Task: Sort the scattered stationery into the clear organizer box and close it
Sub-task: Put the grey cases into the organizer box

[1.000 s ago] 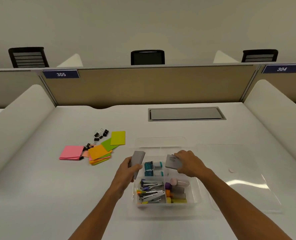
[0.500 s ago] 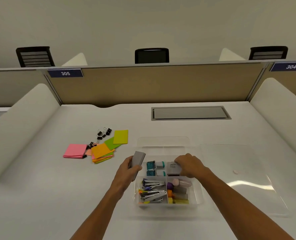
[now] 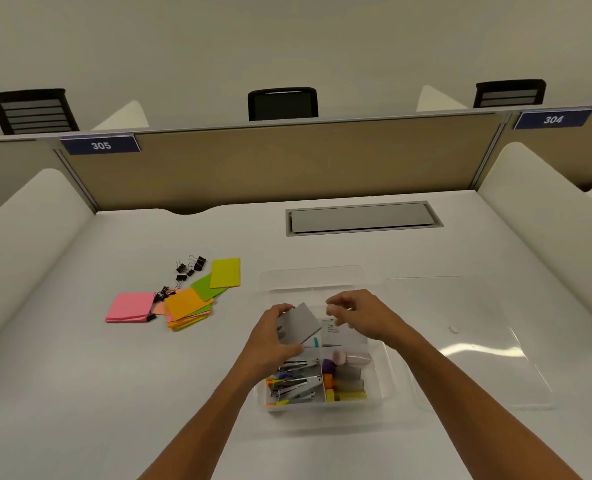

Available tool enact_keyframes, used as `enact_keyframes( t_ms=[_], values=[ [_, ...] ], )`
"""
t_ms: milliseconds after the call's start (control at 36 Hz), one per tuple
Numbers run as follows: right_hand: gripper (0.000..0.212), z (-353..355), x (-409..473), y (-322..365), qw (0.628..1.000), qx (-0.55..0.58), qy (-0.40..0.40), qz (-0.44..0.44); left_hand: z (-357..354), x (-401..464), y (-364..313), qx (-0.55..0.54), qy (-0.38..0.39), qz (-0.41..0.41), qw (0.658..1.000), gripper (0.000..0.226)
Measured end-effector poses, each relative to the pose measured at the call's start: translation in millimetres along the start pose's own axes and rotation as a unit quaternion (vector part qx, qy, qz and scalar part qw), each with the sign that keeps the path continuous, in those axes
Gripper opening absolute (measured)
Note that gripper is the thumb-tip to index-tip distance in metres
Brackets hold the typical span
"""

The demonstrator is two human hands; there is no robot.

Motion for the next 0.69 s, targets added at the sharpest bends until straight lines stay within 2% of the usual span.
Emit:
enact_keyframes(
  t_ms=[194,361,472,583,694],
  values=[
    [0.045,-13,-16,-2,0.983,0.169,0.055,-0.052,-16,11,-22,0.054,0.005,-0.062,0.997,0.076],
    [0.045,-8,-21,-13,0.97,0.234,-0.003,-0.06,-22,15,-21,0.062,-0.015,-0.082,0.995,0.083],
    [0.044,8,-20,-23,0.969,0.224,-0.083,-0.067,-14,14,-9,0.037,-0.043,-0.059,0.997,0.077],
    [0.045,23,-21,-30,0.981,0.104,-0.152,-0.062,-4,10,1,0.004,-0.067,-0.032,0.997,0.064],
    [0.051,28,-21,-37,0.983,0.02,-0.167,-0.077,0,5,8,0.006,-0.081,-0.023,0.996,0.057]
  ],
)
Point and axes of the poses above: each hand's wrist, its own x-axis towards the middle knuckle, its own z-axis out of the back of the hand, y = z × x, the point moved 6 cm from there along x, towards the middle knuckle, and after that the axes turned 13 degrees about x, right-handed, at the moved point
